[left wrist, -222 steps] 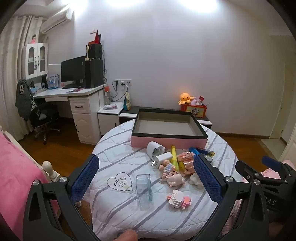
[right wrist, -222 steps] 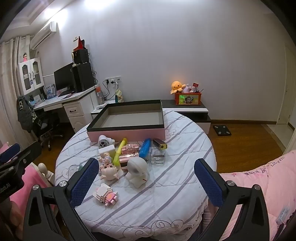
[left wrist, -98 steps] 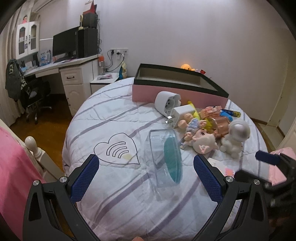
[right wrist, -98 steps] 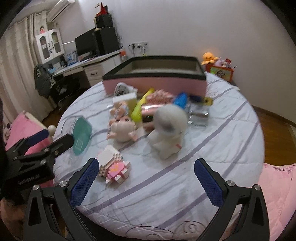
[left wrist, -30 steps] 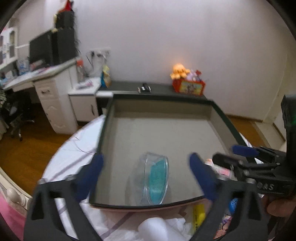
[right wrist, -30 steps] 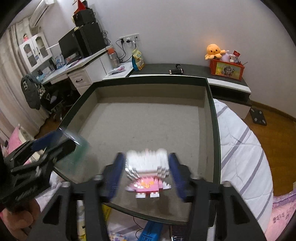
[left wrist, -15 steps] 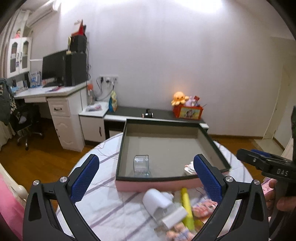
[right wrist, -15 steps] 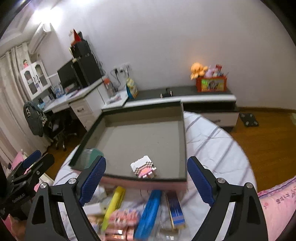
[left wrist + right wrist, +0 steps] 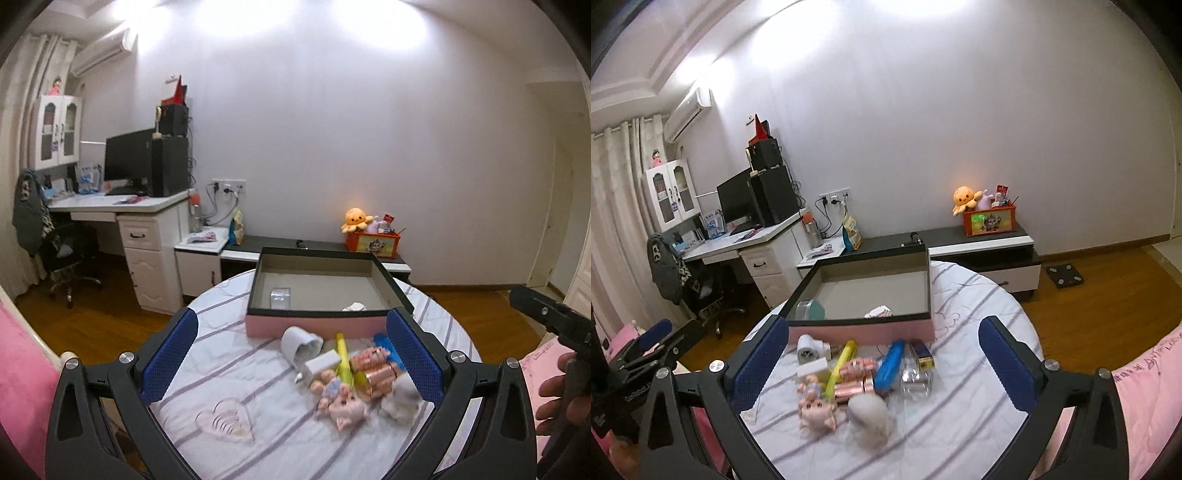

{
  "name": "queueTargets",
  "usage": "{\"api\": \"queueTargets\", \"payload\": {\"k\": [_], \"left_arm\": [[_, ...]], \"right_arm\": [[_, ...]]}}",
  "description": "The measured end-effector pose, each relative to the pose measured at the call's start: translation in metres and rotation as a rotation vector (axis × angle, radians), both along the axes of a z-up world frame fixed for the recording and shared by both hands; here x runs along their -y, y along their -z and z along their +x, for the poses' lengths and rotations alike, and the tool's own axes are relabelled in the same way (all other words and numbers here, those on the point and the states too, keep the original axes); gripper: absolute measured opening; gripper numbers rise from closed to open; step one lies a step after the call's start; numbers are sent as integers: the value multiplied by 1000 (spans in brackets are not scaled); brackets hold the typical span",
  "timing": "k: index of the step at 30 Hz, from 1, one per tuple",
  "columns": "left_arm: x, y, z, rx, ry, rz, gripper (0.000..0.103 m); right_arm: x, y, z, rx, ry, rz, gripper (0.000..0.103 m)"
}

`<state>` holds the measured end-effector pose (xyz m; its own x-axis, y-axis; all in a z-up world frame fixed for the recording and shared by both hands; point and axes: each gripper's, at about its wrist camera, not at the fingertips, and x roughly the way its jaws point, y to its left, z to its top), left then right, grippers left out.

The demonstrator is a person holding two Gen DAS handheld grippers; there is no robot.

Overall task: Organize rigid objects
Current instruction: 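Withdraw both tools from the box back over the toys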

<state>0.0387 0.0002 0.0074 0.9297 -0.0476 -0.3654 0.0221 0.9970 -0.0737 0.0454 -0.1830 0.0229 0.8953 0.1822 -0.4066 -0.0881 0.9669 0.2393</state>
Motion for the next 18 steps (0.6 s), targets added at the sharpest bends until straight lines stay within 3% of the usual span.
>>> {"api": "queueTargets", "payload": {"k": [7, 18], "left_arm": [[1, 8, -35, -8, -33, 17, 103], [-3, 18, -44, -36, -48, -14, 103]], "right_arm": [[-11, 8, -32, 18, -5, -49, 103], [-36, 22, -37, -15, -45, -87, 103]]}}
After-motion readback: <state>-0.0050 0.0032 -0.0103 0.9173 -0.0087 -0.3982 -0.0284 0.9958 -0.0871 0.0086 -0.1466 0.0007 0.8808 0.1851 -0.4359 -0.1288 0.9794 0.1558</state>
